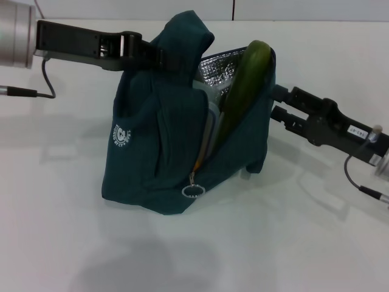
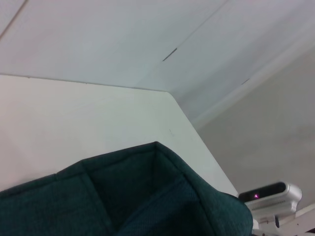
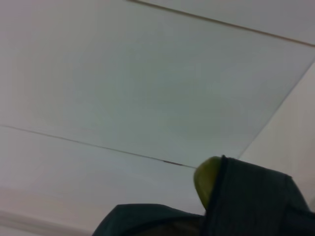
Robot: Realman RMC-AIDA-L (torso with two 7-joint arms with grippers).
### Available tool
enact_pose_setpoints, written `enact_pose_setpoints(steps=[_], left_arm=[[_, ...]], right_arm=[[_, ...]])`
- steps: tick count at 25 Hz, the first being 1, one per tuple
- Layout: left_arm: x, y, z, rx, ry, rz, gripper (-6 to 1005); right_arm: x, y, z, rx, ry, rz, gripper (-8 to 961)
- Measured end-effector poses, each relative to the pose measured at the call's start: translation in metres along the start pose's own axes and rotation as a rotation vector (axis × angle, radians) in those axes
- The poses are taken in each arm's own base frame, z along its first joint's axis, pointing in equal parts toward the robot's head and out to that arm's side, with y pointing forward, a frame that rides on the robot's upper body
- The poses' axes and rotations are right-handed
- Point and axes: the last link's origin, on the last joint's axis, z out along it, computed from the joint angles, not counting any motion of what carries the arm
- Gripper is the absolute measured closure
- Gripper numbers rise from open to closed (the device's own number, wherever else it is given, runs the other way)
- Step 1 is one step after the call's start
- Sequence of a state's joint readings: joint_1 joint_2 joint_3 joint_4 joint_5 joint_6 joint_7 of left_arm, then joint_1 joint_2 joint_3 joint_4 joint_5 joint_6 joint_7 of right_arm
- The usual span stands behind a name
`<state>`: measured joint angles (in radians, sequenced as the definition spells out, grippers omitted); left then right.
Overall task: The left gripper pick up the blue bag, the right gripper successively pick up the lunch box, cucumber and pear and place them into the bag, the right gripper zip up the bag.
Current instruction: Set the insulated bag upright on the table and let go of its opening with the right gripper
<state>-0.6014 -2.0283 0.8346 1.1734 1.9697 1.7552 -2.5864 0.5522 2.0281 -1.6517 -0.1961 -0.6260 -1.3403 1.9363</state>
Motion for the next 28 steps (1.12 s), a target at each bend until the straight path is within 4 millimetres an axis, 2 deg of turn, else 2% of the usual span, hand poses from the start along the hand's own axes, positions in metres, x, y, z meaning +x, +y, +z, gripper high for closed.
enact_pose_setpoints(steps=[7, 14, 21, 26, 28], left_arm=[[0.0, 0.0, 0.001, -0.001, -0.002, 0.002, 954], [0.0, 0.0, 0.0, -0.001, -0.002, 0.003, 954], [-0.001, 0.0, 0.0, 0.0, -0.002, 0.002, 954], [-0.001, 0.0, 0.0, 0.0, -0.002, 0.002, 954], [0.0, 0.0, 0.0, 0.0, -0.002, 0.003, 954]], right_arm=[[-0.007, 0.003, 0.013, 0.017, 0.01, -0.025, 309], [-0.005, 0.006, 0.024, 0.021, 0.062, -0.085, 332], [0.0, 0.007, 0.018, -0.001, 0.054, -0.169, 355], [0.0, 0.008, 0.018, -0.009, 0.058, -0.177, 593], [0.0, 0.008, 0.019, -0.01, 0.059, -0.182, 621]])
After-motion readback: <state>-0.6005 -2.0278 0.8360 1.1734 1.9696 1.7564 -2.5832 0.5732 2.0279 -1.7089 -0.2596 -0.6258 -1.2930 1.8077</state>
